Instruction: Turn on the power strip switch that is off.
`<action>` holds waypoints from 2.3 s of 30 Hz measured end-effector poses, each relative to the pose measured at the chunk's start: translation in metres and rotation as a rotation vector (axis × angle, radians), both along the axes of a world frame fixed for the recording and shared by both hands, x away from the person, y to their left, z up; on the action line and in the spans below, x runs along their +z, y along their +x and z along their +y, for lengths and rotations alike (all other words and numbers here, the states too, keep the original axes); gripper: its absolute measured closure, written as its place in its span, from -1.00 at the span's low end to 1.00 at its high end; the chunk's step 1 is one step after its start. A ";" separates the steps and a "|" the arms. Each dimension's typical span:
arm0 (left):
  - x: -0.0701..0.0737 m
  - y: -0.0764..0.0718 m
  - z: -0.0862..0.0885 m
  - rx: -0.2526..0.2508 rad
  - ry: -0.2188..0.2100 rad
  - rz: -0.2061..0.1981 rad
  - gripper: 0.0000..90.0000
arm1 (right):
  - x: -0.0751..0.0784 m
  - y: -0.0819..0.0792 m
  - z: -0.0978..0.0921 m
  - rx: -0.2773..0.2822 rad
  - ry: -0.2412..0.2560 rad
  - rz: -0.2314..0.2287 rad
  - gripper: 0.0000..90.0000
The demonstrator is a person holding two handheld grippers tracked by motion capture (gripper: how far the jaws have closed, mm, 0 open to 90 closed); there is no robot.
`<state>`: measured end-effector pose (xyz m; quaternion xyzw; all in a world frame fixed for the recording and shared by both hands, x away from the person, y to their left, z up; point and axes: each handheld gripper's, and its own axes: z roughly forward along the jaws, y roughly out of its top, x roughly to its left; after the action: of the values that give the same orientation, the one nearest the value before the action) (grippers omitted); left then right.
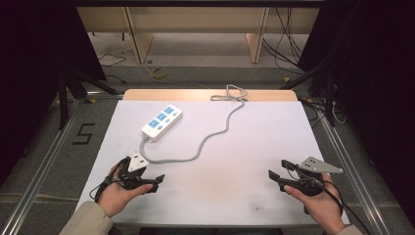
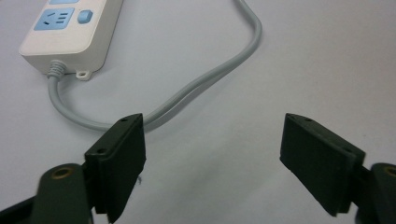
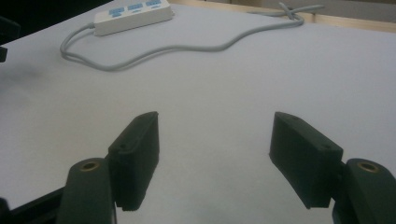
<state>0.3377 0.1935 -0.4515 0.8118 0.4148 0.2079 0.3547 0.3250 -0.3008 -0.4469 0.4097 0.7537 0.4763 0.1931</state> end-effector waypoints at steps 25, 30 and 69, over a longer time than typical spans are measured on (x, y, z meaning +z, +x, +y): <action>0.014 0.005 0.007 0.056 0.009 0.024 0.99 | -0.002 0.000 0.004 0.002 -0.033 0.015 -0.25; 0.015 0.008 0.005 0.057 0.008 0.027 0.99 | -0.002 0.000 0.005 0.003 -0.034 0.016 -0.26; 0.022 0.042 0.011 0.103 0.005 0.040 0.99 | -0.004 0.001 0.007 0.004 -0.046 0.021 -0.27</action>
<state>0.3796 0.2045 -0.4298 0.7940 0.4627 0.2108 0.3332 0.3263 -0.2940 -0.4508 0.4085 0.7673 0.4549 0.1936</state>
